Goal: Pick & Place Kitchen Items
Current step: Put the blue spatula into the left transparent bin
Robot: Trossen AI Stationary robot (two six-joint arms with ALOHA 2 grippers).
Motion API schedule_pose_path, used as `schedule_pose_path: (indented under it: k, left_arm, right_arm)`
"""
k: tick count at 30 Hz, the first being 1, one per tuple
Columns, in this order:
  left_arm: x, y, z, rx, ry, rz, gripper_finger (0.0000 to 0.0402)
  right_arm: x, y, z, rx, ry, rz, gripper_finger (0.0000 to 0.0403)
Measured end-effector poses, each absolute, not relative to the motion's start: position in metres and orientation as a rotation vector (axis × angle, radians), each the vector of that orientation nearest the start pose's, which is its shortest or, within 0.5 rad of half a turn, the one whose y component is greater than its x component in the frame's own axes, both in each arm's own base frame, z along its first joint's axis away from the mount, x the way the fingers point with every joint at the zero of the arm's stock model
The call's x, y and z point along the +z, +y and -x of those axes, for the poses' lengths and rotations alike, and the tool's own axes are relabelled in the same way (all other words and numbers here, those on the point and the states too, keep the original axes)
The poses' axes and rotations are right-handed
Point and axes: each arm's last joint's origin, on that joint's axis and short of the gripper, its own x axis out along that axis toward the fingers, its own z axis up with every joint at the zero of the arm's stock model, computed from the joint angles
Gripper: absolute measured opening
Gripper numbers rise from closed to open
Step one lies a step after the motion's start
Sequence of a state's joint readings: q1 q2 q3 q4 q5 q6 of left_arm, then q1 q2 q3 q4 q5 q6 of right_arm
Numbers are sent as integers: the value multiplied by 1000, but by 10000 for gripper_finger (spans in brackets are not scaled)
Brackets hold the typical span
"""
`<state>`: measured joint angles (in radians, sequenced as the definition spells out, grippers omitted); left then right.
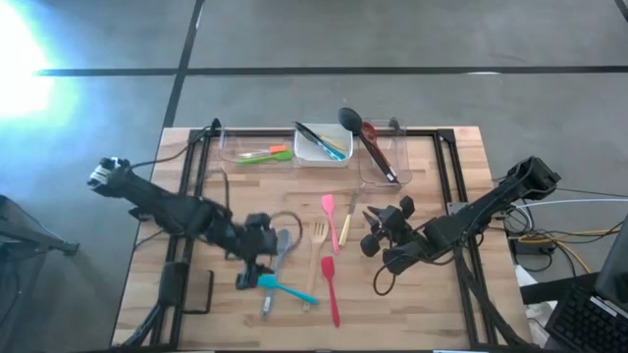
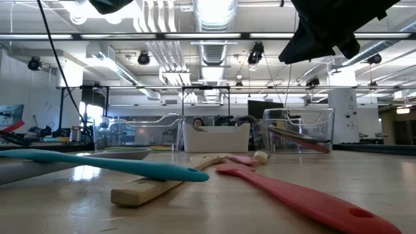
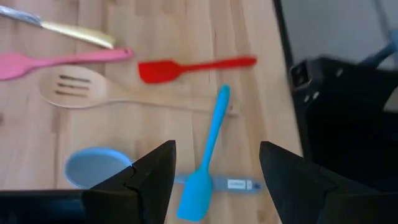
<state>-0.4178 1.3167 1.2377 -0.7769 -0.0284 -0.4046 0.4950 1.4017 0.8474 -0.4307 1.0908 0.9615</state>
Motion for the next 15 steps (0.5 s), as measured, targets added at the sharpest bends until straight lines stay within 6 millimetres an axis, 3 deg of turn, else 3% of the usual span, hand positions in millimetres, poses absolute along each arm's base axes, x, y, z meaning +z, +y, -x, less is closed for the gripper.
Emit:
schedule_pose_path:
  k: [6,11,15]
  left_arm:
    - [287,-134,-265,-156,1034,131,233]
    - [255,-141,-283,54,1117,298,233]
    - [244,-148,-285,-138,1224,255,231]
  right_arm:
    - [218,101,-242,-793,354,-202,82]
    - [219,101,-242,-793,351,-207,91]
    - [219,101,-242,-792,354,-199,95]
